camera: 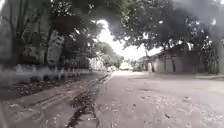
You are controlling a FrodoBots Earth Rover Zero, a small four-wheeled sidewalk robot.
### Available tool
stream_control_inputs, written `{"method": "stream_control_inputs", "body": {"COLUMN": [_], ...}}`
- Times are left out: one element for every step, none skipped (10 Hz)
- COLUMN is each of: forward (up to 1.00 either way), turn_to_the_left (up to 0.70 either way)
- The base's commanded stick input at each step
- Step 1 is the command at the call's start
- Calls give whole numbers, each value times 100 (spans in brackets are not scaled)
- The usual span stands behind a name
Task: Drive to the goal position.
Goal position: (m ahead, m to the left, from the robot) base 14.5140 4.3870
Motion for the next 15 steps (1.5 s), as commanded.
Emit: {"method": "stream_control_inputs", "body": {"forward": [70, 70, 70, 70, 70, 70, 70, 70, 70, 70, 70, 70, 70, 70, 70], "turn_to_the_left": [0, 0, 0, 0, 0, 0, 0, 0, -1, -2, -22, -34, -34, -34, -34]}}
